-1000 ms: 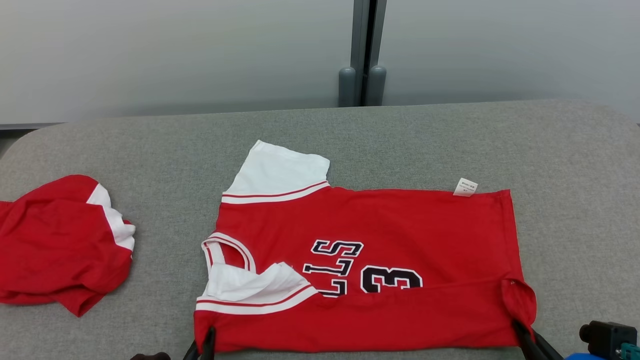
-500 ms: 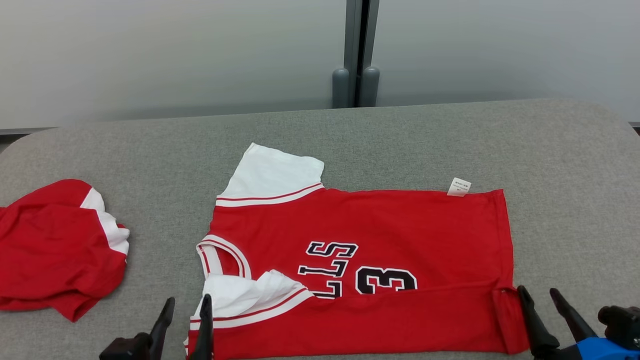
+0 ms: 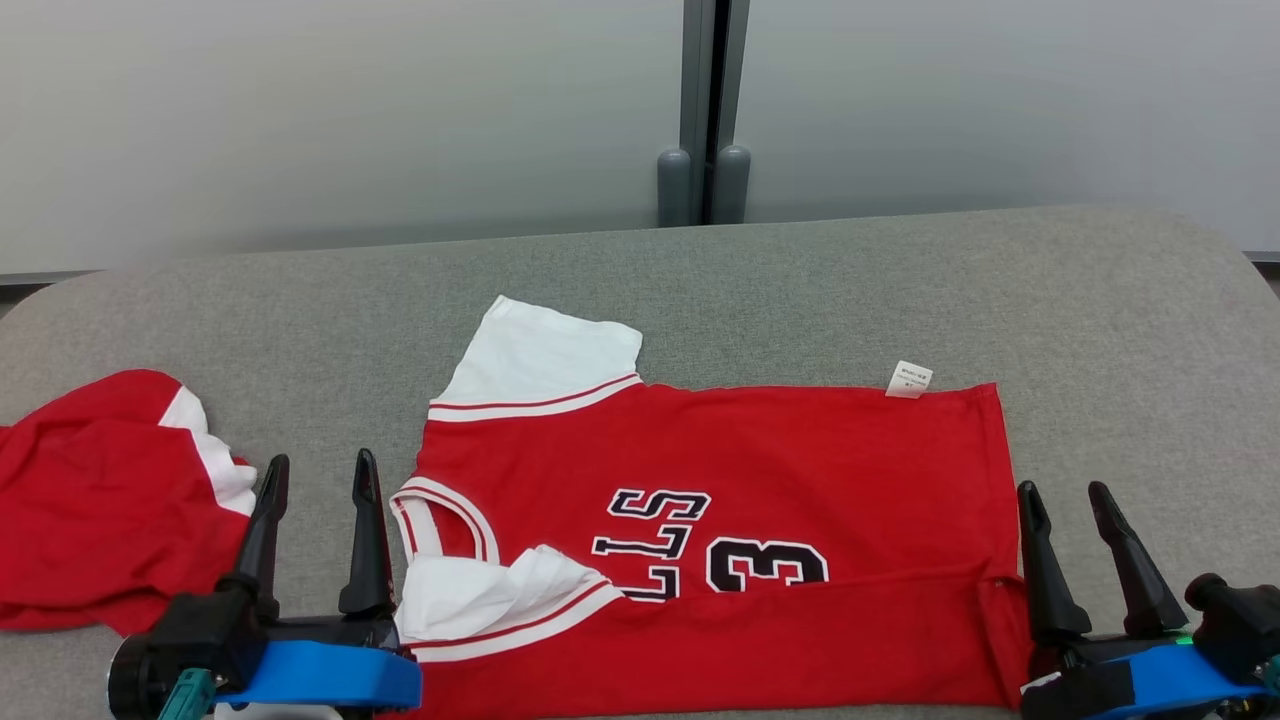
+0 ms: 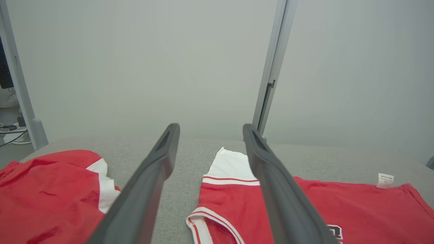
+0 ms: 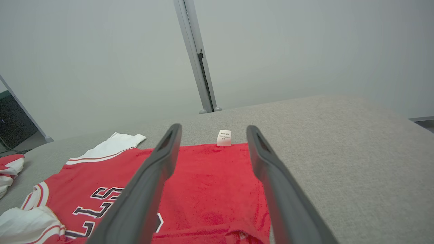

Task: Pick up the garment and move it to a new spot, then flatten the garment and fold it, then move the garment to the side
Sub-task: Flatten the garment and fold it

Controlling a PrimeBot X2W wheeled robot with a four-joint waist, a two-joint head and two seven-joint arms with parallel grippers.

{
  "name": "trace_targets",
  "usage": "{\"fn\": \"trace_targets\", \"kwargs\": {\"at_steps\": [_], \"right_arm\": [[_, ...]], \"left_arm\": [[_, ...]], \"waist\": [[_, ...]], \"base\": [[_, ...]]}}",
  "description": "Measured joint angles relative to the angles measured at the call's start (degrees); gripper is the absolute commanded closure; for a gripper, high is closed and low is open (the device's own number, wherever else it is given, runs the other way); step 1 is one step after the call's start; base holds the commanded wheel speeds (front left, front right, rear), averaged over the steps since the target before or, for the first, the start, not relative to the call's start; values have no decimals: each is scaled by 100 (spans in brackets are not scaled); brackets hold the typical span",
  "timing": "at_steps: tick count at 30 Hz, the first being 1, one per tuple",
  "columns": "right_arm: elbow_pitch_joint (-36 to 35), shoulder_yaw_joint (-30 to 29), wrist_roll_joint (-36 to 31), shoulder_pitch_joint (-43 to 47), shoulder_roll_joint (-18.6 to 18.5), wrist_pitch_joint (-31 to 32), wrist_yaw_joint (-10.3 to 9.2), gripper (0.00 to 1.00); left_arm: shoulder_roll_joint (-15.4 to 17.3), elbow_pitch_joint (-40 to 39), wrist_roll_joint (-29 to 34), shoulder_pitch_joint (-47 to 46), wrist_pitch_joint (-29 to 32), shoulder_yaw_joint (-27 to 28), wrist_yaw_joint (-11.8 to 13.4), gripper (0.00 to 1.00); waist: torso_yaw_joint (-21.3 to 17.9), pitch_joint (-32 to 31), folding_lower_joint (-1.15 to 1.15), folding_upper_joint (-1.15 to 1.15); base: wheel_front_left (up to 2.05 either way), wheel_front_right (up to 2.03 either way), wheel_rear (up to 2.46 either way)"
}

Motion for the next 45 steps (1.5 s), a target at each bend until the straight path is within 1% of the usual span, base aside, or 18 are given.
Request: {"fn": "trace_targets", "kwargs": {"at_steps": [5, 9, 14, 18, 28, 33, 45], "right_arm": [[-43, 76, -182, -46, 99, -154, 0, 0], [-63, 86, -249, -7, 171, -197, 0, 0], [-145, 35, -355, 183, 224, -252, 0, 0], [-156, 5, -386, 294, 253, -293, 0, 0], [-122, 63, -483, 375, 275, -326, 0, 0], [-97, 79, -512, 375, 279, -326, 0, 0], [-54, 70, -534, 375, 281, -298, 0, 0]], "left_arm": [[-162, -112, 411, -40, -7, 272, -147, 0], [-297, -26, 623, -37, -7, 517, -326, 0], [-480, 74, 788, 55, -7, 848, -573, 0], [-635, 134, 909, 174, -7, 1001, -721, 0], [-837, 299, 1189, 236, -7, 1386, -1061, 0], [-925, 342, 1306, 237, -7, 1506, -1152, 0], [-1063, 435, 1492, 242, -7, 1727, -1285, 0]], "waist": [[15, -31, 0, 0], [35, -65, 0, 0], [46, -79, 0, 0], [64, -78, 0, 0], [119, -76, 0, 0], [136, -74, 0, 0], [150, -64, 0, 0]], "base": [[0, 0, 0], [0, 0, 0], [0, 0, 0], [0, 0, 0], [0, 0, 0], [0, 0, 0], [0, 0, 0]]}}
